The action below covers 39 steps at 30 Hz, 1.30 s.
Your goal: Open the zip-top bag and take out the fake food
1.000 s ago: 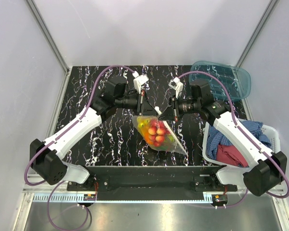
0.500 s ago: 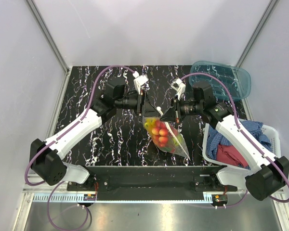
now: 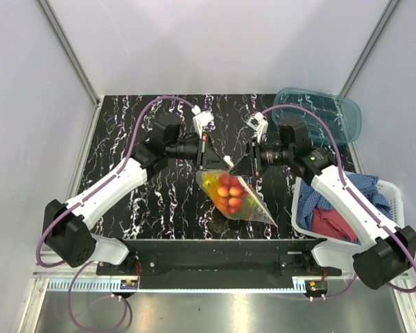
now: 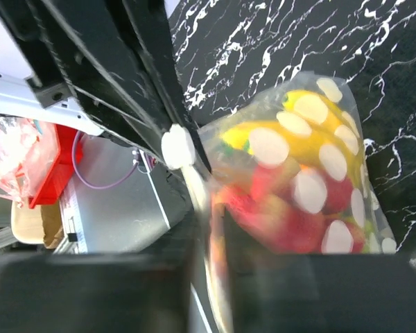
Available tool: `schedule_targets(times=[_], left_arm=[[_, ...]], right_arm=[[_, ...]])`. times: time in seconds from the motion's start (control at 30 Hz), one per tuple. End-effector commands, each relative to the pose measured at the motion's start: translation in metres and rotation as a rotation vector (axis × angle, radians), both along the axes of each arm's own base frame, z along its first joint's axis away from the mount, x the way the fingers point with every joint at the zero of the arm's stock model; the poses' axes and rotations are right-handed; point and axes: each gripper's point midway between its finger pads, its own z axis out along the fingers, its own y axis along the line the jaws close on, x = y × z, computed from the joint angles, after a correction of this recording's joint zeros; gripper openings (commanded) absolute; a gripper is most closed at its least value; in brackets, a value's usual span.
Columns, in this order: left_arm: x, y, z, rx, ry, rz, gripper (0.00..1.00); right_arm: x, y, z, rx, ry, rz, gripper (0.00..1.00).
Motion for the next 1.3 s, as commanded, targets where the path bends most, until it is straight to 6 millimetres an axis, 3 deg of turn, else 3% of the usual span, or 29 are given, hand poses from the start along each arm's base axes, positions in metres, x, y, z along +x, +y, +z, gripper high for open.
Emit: schedule_targets(times=[0.0,0.23,0.6,0.93,1.17,1.27], left_arm=[[-0.002,0.003,0.017,-0.015,-0.065,0.004,0.00],[-0.003,0.003,0.021,-0.018,-0.064,0.001,0.00],[-0.006,0.004,0.022,-0.029,-0.049,-0.007,0.00],[-0.003,0.001,0.023,-0.031,-0.025,0.008,0.00],[-0.003,0.001,0.025,-0.034,-0.025,0.006,0.00],[-0.003,0.002,0.024,-0.031,-0.028,0.009,0.00]], right_arm=[[0.006,0.004,0.044,0.091,-0.104,0.006,0.40],[0.012,0.013,0.059,0.122,-0.099,0.053,0.51],[0.018,0.019,0.047,0.123,-0.080,0.069,0.57],[0.014,0.019,0.039,0.123,-0.065,0.096,0.33],[0.012,0.018,0.031,0.117,-0.054,0.098,0.42],[0.014,0.018,0.032,0.116,-0.059,0.088,0.26]])
